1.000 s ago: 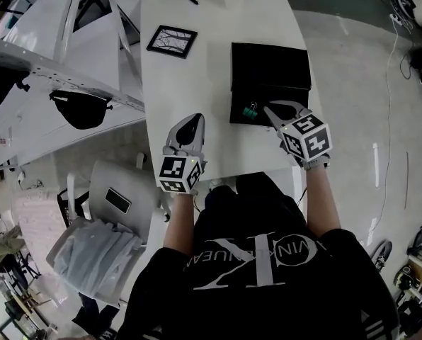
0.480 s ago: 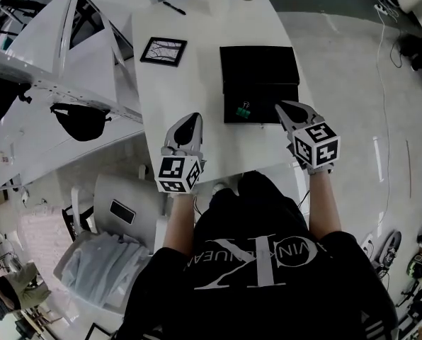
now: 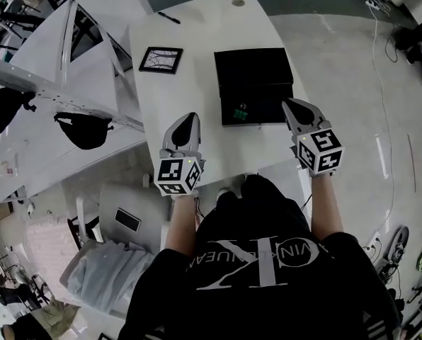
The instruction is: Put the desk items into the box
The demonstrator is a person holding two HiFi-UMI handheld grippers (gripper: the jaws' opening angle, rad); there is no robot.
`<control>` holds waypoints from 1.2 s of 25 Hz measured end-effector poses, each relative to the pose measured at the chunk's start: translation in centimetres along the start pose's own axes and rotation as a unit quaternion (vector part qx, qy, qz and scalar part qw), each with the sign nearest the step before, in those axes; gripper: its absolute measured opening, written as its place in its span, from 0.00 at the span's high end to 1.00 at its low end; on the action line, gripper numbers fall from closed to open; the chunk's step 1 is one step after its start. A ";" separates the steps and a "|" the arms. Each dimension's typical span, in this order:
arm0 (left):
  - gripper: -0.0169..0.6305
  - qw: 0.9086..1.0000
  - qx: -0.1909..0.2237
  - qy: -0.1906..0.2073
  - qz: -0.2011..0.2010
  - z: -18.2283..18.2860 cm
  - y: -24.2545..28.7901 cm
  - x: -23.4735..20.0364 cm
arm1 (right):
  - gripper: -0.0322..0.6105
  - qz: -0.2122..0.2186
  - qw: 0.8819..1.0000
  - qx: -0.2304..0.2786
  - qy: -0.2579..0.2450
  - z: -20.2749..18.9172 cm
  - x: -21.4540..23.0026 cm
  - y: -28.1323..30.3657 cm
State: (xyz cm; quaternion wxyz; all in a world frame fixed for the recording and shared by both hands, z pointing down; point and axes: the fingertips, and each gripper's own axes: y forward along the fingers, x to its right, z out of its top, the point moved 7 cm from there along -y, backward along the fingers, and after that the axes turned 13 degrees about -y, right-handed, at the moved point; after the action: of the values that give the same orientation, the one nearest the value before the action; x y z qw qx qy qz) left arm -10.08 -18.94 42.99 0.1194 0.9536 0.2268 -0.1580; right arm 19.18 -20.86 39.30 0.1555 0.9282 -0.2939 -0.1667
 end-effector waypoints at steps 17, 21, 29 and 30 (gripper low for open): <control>0.96 0.999 0.039 0.016 -0.004 3.0 -0.5 1.5 | 0.93 -0.066 0.996 0.061 -0.011 1.5 1.5 -3.5; 0.96 0.999 0.044 0.020 -0.009 3.6 -0.6 2.0 | 0.93 -0.072 0.995 0.066 -0.012 1.7 1.8 -4.0; 0.96 0.998 0.050 0.025 -0.008 3.9 -0.8 2.2 | 0.93 -0.085 0.992 0.088 -0.007 2.2 1.9 -4.8; 0.96 0.998 0.052 0.026 -0.009 3.9 -0.8 2.3 | 0.93 -0.087 0.992 0.091 -0.007 2.3 1.9 -4.9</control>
State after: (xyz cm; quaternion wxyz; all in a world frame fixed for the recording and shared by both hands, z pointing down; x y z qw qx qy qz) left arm -9.50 -18.57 38.45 0.0627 0.9603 0.2297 -0.1455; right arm 22.17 -18.65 34.93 0.0533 0.9592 -0.2276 -0.1591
